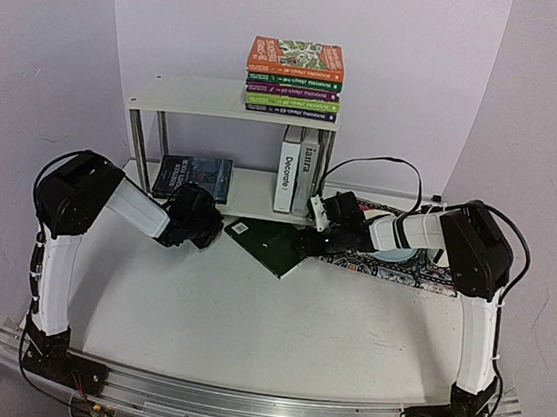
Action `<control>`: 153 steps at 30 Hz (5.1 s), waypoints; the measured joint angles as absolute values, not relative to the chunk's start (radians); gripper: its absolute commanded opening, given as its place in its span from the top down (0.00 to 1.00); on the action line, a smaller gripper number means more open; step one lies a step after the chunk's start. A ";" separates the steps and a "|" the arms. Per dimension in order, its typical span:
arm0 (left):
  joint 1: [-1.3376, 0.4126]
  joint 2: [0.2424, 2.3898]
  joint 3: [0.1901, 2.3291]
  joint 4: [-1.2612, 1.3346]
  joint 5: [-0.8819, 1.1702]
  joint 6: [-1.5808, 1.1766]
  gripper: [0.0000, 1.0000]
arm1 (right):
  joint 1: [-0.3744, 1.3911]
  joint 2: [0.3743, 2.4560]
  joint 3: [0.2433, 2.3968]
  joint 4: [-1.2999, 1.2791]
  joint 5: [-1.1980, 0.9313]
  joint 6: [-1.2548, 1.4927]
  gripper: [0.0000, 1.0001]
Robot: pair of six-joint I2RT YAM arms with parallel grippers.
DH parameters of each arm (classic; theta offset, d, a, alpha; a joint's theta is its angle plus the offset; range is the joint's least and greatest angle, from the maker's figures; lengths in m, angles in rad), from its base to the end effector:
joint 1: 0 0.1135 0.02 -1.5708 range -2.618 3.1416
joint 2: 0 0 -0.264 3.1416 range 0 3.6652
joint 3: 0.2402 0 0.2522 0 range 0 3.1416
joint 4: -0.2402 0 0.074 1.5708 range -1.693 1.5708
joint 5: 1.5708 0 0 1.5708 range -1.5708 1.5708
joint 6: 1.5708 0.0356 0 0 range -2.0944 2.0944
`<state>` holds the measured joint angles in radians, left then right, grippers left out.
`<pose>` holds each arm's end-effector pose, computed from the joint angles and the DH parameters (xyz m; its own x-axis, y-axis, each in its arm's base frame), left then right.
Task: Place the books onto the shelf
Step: Adjust the book at the center of the board, then move the book to the center of the board.
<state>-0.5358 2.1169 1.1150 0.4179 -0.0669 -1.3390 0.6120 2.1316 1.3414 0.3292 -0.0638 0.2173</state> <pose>0.3718 -0.2180 0.1047 -0.5580 -0.7980 -0.2275 -0.3554 0.4776 -0.8035 0.3863 0.2739 0.1565 -0.4892 -0.0805 -0.8684 -0.5270 0.8207 0.2208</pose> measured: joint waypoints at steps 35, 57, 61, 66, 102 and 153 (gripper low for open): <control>-0.537 2.132 1.118 0.452 -0.060 -1.336 1.00 | 0.578 2.153 1.330 0.426 -0.169 0.199 0.15; -0.538 2.132 1.119 0.453 -0.047 -1.334 1.00 | 0.554 2.171 1.313 0.425 -0.307 0.208 0.31; -0.538 2.133 1.125 0.445 -0.046 -1.328 1.00 | 0.552 2.149 1.286 0.425 -0.322 0.224 0.32; -0.538 2.134 1.127 0.443 -0.039 -1.317 1.00 | 0.563 2.139 1.280 0.395 -0.345 0.237 0.35; -0.664 1.660 0.607 0.401 0.110 -1.259 0.64 | 0.814 1.733 0.987 0.288 -0.165 0.530 0.35; -0.705 1.866 0.778 0.355 0.382 -1.049 0.83 | 0.776 1.911 1.038 0.251 -0.239 0.689 0.91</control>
<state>-0.7049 1.8663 0.7778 0.3549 0.3817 -1.0490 0.7765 1.9110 1.0380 0.2513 -0.2389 0.6888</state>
